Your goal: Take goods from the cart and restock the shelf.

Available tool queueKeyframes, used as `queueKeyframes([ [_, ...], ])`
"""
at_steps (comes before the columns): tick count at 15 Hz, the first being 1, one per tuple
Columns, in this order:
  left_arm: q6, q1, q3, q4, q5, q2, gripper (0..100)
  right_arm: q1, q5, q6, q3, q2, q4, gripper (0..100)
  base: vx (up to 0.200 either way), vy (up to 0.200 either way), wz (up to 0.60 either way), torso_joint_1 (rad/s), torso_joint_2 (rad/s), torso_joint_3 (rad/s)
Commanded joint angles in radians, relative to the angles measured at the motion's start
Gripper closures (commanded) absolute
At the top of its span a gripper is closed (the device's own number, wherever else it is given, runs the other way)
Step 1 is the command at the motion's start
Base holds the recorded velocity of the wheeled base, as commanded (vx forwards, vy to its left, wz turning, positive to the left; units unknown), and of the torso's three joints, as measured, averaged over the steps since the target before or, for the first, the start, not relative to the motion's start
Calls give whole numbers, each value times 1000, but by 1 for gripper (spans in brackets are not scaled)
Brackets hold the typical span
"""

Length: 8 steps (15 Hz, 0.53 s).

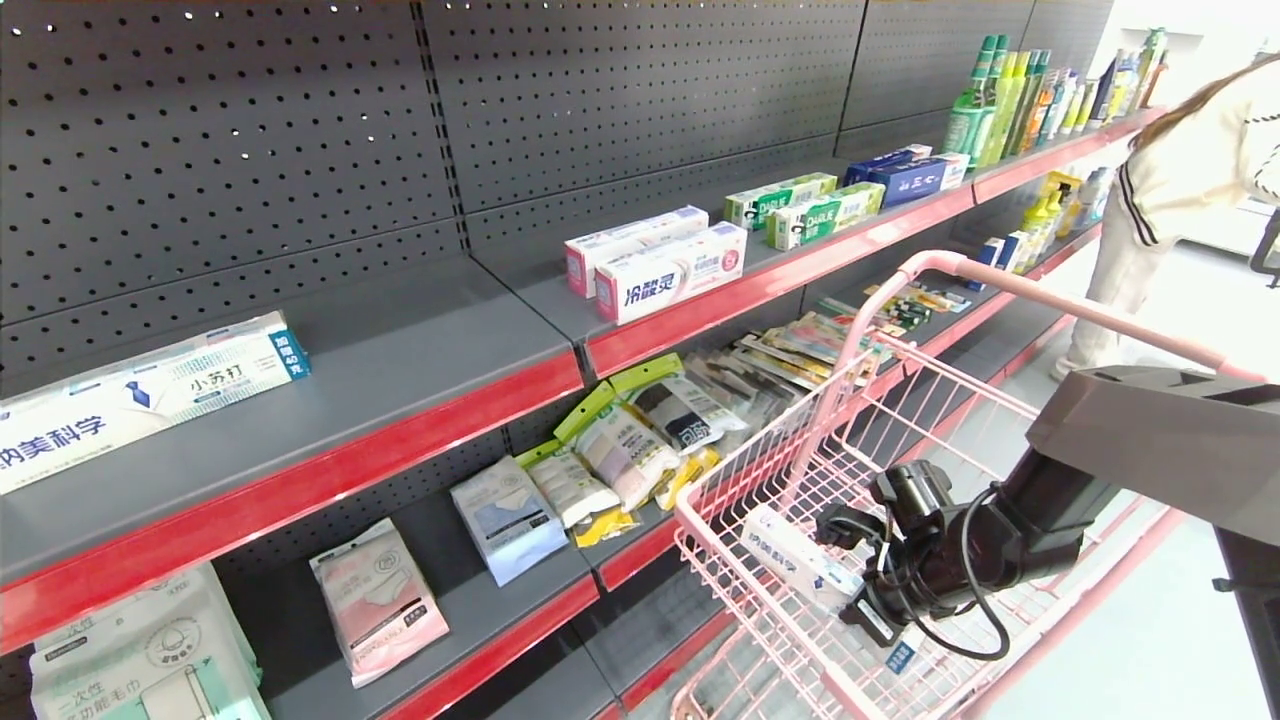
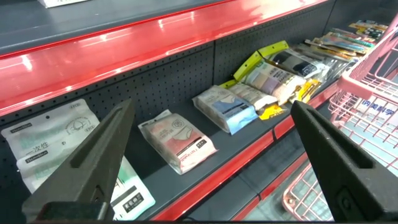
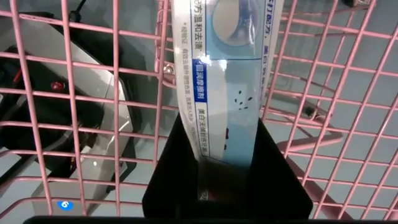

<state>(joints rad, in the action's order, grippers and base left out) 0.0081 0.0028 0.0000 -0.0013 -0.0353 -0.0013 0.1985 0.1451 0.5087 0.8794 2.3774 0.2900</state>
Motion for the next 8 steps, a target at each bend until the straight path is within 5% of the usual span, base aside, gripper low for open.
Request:
queueKeyframes([
  [1,0,0,0,0,0,1,0,2,2,-10,-8,-49,-6,100,0,0,0,0,0,0],
  [8,0,0,0,0,0,1,0,2,-45,-136,-71,-285,-12,100,0,0,0,0,0,0],
])
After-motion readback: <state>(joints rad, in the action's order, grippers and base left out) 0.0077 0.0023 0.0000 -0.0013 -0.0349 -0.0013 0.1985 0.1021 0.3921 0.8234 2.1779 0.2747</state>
